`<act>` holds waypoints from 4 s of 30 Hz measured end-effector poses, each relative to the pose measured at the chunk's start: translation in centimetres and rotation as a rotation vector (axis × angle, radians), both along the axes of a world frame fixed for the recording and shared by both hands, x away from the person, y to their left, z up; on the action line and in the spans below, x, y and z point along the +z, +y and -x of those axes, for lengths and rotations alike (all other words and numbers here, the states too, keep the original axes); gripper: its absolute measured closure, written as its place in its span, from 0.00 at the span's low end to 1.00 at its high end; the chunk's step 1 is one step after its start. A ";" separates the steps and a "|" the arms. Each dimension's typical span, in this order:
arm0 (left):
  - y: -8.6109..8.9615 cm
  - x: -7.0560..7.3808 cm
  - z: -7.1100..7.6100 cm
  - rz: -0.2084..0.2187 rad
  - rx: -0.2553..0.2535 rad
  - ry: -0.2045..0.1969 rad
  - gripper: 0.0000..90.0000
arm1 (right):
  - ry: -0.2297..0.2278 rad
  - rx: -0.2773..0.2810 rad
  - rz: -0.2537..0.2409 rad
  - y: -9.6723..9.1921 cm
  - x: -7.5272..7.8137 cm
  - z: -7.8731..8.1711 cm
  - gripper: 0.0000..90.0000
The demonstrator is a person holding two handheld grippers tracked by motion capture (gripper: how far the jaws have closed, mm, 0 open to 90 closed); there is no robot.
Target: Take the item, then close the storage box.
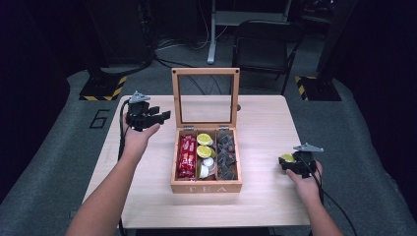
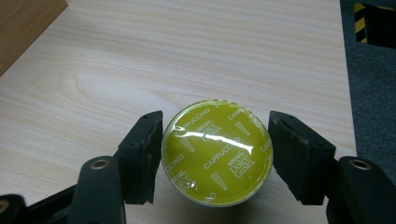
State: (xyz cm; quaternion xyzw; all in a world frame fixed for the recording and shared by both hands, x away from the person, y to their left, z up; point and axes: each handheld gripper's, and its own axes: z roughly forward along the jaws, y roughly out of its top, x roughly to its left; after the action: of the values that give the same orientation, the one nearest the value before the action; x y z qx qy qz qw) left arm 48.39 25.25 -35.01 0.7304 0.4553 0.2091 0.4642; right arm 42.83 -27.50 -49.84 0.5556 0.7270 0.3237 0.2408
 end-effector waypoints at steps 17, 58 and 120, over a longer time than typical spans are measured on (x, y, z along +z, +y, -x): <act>0.1 0.0 0.0 0.001 0.003 0.000 0.51 | -0.018 0.002 0.009 0.0 1.3 0.0 0.33; 0.2 0.0 0.0 0.003 0.000 0.001 0.51 | -0.074 0.267 0.077 8.5 11.1 -2.3 0.36; -0.7 -0.3 -0.6 0.008 -0.028 0.009 0.51 | -0.062 0.290 0.005 16.1 13.0 -11.5 0.40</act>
State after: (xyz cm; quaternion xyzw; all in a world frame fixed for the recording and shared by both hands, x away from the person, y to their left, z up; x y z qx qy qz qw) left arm 49.01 24.51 -35.32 0.7358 0.4479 0.1977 0.4678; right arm 54.29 -11.39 -36.86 0.4339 0.7926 0.3702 0.2155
